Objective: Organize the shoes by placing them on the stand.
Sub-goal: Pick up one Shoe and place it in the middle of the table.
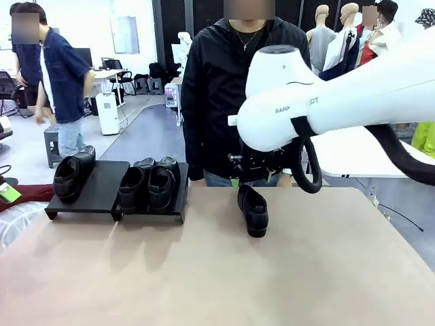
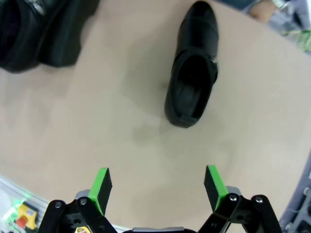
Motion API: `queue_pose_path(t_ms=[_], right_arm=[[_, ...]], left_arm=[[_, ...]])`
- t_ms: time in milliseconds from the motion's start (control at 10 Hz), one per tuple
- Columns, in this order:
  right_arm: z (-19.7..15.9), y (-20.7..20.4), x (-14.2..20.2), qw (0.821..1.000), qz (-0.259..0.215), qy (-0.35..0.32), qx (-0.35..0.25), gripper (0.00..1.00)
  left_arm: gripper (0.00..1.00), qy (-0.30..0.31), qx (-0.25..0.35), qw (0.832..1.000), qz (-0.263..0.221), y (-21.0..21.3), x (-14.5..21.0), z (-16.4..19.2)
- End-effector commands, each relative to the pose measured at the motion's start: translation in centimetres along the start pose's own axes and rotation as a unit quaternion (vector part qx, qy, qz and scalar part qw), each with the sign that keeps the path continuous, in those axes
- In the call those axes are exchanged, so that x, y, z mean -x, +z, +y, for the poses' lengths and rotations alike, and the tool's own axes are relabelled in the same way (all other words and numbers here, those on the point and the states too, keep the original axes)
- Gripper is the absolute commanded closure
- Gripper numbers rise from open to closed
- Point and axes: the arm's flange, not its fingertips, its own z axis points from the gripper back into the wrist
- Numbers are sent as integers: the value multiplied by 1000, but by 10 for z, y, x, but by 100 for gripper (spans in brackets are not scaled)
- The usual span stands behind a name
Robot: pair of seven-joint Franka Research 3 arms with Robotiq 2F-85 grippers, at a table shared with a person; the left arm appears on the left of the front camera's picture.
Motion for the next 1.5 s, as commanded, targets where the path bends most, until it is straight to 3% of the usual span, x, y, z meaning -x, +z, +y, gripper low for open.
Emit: queue_pose_path(t_ms=[0,300,400,600,900,1400], right_arm=[[-4,10,11,1000,-1,3,-19,0],[0,1,0,1000,1,-1,-4,0],[2,-32,-28,1000,7,9,-12,0],[4,-78,-54,999,27,19,-32,0],[7,-137,-73,995,74,-54,-30,0],[3,-178,-85,996,47,-80,-15,0]], left_arm=[[0,5,-7,1000,-2,-1,2,-2],[0,5,-7,1000,-2,-1,2,-2],[0,5,-7,1000,-2,-1,2,-2],[0,5,-7,1000,-2,-1,2,-2],[0,5,-7,1000,-2,-1,2,-2],[0,5,-7,1000,-2,-1,2,-2]])
